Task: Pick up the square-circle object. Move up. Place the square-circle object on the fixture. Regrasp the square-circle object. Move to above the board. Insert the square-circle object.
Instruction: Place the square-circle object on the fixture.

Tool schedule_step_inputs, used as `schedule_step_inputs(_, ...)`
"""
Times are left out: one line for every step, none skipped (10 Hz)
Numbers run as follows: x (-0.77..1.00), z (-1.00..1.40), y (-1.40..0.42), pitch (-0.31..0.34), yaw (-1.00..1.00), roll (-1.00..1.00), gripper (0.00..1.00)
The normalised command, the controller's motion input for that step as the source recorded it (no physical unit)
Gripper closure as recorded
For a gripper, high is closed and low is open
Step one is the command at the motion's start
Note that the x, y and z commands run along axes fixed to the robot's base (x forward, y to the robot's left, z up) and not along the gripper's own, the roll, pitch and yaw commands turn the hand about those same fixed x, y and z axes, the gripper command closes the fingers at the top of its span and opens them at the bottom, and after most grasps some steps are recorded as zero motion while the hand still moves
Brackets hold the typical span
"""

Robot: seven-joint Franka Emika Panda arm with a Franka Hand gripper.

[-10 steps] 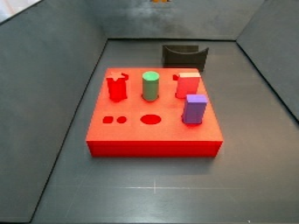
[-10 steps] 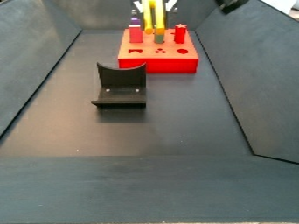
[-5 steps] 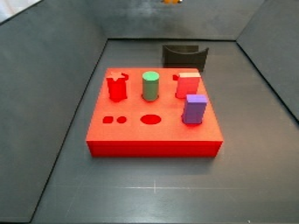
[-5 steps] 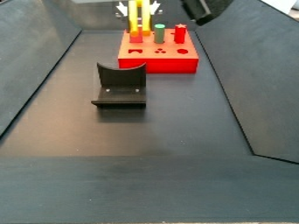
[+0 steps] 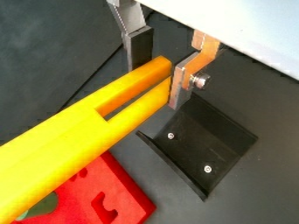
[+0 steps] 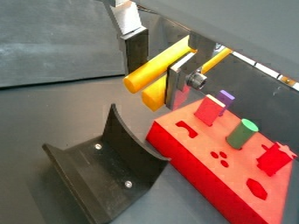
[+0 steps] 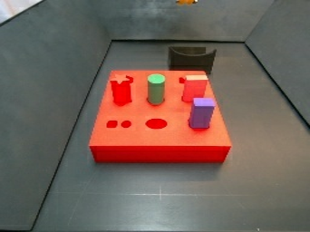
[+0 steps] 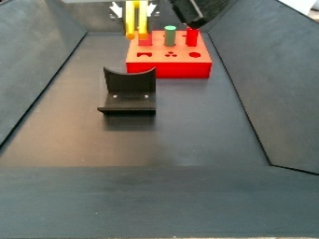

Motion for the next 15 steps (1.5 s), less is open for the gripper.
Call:
schedule_step_inputs(0.32,0.0,0.04,0.101,-0.05,-0.16,1.0)
schedule_step_inputs(0.25,-0.01,0.04,0.111,-0.04,-0.16,1.0)
schedule_step_inputs(0.22,-0.01,0.04,0.113,-0.04,-0.16,1.0)
schedule_step_inputs(0.13,-1.0,0.06,-0.014,-0.11,-1.0,1.0)
schedule_step_inputs(0.12,-1.0,0.07,-0.015,-0.12,-1.0,1.0)
schedule_step_inputs(0.12,-1.0,0.08,0.001,-0.12,-1.0,1.0)
schedule_step_inputs(0.13,-1.0,0.08,0.02,-0.11,-1.0,1.0)
schedule_step_inputs(0.14,-1.0,0.08,0.037,-0.11,-1.0,1.0)
schedule_step_inputs(0.15,-1.0,0.09,0.05,-0.12,-1.0,1.0)
schedule_step_inputs(0.16,-1.0,0.1,0.053,-0.12,-0.89,1.0)
schedule_step_inputs(0.17,-1.0,0.1,0.053,-0.11,-0.67,1.0)
schedule_step_inputs(0.18,-1.0,0.11,0.054,-0.11,-0.56,1.0)
schedule_step_inputs(0.19,-1.0,0.12,0.058,-0.1,-0.34,1.0)
schedule_step_inputs(0.2,-1.0,0.11,0.056,-0.1,-0.24,1.0)
schedule_step_inputs(0.16,-0.83,0.1,0.045,-0.1,-0.19,1.0)
